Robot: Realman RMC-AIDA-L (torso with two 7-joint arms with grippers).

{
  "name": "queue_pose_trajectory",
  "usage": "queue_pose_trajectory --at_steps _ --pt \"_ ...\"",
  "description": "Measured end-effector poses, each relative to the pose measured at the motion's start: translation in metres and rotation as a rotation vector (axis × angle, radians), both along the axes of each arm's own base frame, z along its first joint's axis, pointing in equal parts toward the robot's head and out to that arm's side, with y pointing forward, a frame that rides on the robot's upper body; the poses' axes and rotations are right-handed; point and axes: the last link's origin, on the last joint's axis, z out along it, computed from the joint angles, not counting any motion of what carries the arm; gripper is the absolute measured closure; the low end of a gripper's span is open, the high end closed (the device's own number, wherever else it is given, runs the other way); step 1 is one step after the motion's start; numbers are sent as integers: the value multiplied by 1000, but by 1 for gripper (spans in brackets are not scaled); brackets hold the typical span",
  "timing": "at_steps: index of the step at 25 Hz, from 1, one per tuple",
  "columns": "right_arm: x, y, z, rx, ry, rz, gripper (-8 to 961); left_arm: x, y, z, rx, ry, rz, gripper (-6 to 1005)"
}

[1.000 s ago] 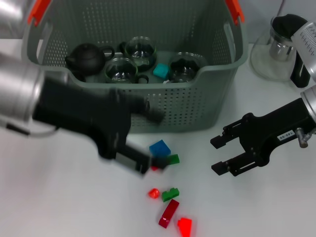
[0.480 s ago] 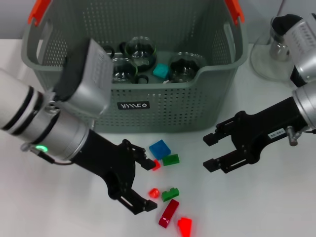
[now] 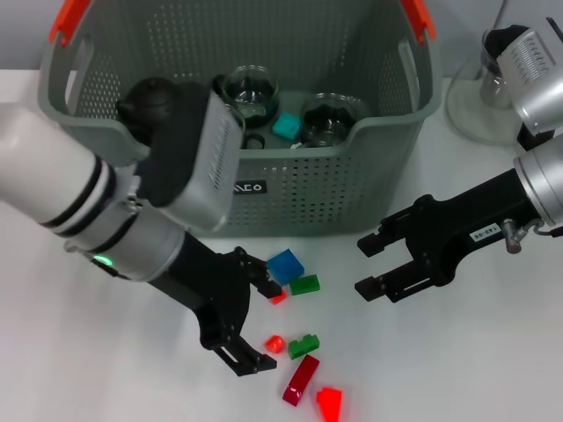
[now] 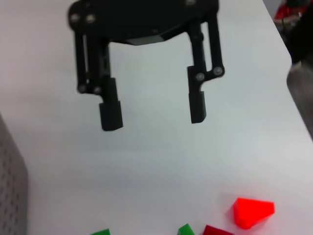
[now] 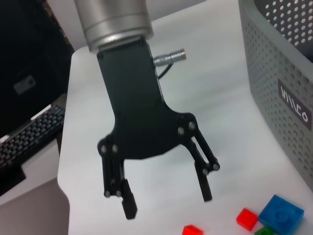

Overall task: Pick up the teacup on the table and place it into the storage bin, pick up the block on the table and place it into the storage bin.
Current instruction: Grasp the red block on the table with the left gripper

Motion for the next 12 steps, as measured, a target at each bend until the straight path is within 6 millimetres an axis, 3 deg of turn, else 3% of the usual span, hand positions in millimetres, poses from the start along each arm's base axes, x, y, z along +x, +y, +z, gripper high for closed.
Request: queue_pose_trajectory --at_steps 12 --pt "-3 -1 0 -16 5 -97 238 18 0 -15 4 178 -322 79"
